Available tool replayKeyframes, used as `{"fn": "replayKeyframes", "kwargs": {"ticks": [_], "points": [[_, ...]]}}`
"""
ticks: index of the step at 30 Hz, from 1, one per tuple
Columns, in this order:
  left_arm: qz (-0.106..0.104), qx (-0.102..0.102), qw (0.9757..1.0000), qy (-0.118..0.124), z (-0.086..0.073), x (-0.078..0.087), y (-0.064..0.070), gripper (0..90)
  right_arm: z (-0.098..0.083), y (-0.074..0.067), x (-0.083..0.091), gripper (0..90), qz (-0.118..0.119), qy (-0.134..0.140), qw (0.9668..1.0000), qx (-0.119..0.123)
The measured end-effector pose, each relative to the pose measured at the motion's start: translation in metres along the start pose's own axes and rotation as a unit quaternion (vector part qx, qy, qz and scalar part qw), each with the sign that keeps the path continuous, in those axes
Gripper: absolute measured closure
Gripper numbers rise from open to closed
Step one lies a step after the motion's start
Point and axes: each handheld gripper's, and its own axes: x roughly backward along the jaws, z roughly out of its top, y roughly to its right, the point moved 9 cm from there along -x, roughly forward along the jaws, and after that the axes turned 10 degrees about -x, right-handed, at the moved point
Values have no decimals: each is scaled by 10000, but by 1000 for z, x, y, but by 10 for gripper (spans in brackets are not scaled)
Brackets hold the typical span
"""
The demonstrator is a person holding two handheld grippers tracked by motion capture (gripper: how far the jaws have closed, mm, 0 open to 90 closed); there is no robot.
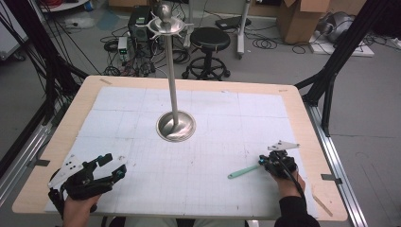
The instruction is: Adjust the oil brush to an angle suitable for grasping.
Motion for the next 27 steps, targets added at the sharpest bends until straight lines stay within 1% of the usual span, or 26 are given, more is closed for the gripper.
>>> {"fn": "replayKeyframes", "kwargs": {"ticks": [1,2,6,8,9,11,13,16,17,20,21,22,24,25,27], "points": [[-1,-6,10000,-8,0,0,0,239,-4,-1,4,891,77,-12,10000,11],[1,-7,10000,-9,0,0,0,239,-9,-2,8,891,128,-15,9999,93],[33,-22,10000,41,1,0,1,241,-25,-5,23,892,204,-27,9996,182],[38,-60,10000,35,2,0,1,242,-30,-7,29,891,227,-11,9995,206],[33,-70,10000,38,2,-1,1,242,-30,-9,32,891,291,87,9992,242],[38,-45,10000,42,2,-1,1,242,-26,-20,41,891,523,320,9976,332],[43,-53,10000,27,2,-2,1,242,-21,-34,47,891,756,529,9945,487],[22,-74,10000,47,3,-1,1,242,-16,-61,52,891,1079,668,9882,863],[25,-66,10000,59,3,-1,1,243,-15,-70,52,891,1213,693,9854,969],[36,-45,10000,57,2,-1,1,243,-13,-94,51,891,1669,730,9765,1156],[21,-47,10000,70,3,-1,1,243,-13,-100,51,891,1778,740,9736,1229],[18,-56,9999,86,3,-1,2,243,-15,-105,50,891,1874,700,9712,1294],[43,-67,9999,108,4,0,2,243,-18,-111,48,891,1974,628,9681,1408],[67,-71,9999,103,4,0,2,243,-19,-112,47,891,2021,596,9672,1415],[97,-65,9999,97,3,0,1,243,-21,-112,45,891,2077,562,9666,1392]]}}
